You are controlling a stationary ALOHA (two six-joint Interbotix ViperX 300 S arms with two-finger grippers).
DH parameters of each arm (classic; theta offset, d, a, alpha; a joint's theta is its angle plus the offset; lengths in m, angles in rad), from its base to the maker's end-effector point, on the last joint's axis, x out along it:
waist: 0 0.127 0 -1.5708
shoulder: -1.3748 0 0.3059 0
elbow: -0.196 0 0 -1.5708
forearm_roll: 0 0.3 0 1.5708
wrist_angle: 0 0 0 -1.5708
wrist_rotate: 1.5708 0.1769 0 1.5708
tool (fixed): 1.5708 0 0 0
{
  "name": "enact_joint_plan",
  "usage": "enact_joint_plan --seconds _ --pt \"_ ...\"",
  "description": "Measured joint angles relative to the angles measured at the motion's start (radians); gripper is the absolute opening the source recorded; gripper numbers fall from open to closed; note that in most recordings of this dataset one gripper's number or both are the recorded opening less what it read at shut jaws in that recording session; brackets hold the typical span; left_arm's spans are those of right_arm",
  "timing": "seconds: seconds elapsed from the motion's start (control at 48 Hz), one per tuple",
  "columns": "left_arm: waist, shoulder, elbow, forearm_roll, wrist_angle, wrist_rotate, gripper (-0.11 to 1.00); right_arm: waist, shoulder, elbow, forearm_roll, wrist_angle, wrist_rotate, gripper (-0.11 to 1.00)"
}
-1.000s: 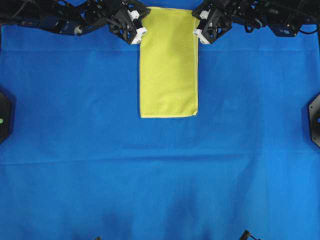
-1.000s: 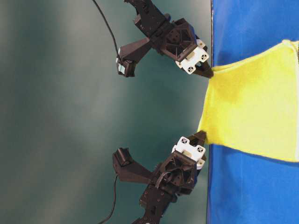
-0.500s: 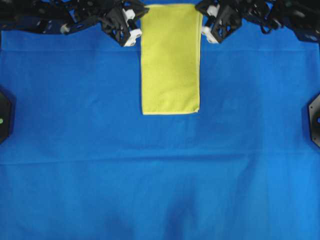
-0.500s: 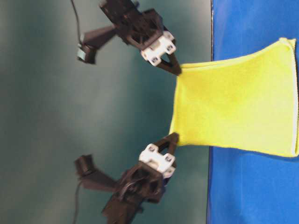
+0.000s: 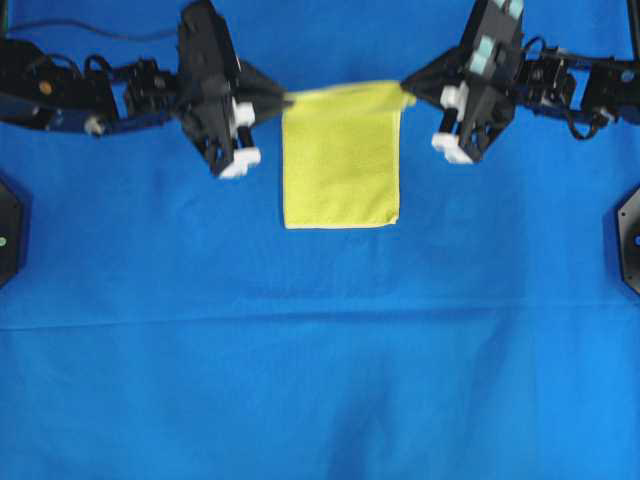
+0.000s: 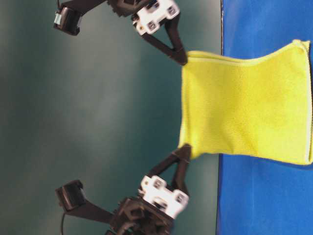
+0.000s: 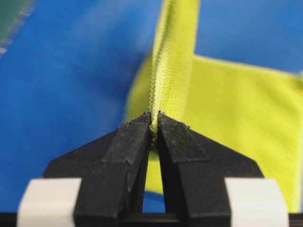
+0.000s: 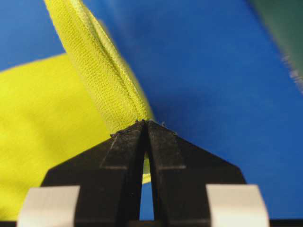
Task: Fold a vertical towel.
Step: 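Lift the far edge and fold it toward the near edge, then lower the folded edge onto the near edge and open both grippers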
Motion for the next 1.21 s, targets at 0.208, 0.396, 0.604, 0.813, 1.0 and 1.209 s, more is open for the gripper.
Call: enact_joint_plan --seconds 0.208,0.396,0.604,0.813,1.0,1.209 --pt "-0.075 0.058 0.026 0.0 -0.003 -0.005 0.06 0.078 0.049 0.023 0.046 -0.002 0.0 0.03" --pt "-0.144 0.127 0.023 0.0 -0.011 -0.005 0.06 0.138 0.115 0.026 0.077 -0.003 0.0 0.03" --pt "-0.181 0.161 0.018 0.0 -0.008 -0.005 0.06 0.181 0.167 0.028 0.101 -0.048 0.0 0.03" --pt "-0.189 0.163 0.017 0.0 -0.003 -0.005 0.06 0.21 0.193 0.026 0.12 -0.052 0.0 0.03" --pt "-0.19 0.167 0.002 0.0 -0.002 -0.005 0.22 0.212 0.195 0.026 0.133 -0.049 0.0 0.03" --pt "-0.199 0.169 0.0 0.0 -0.002 -0.005 0.6 0.239 0.195 0.026 0.135 -0.051 0.0 0.38"
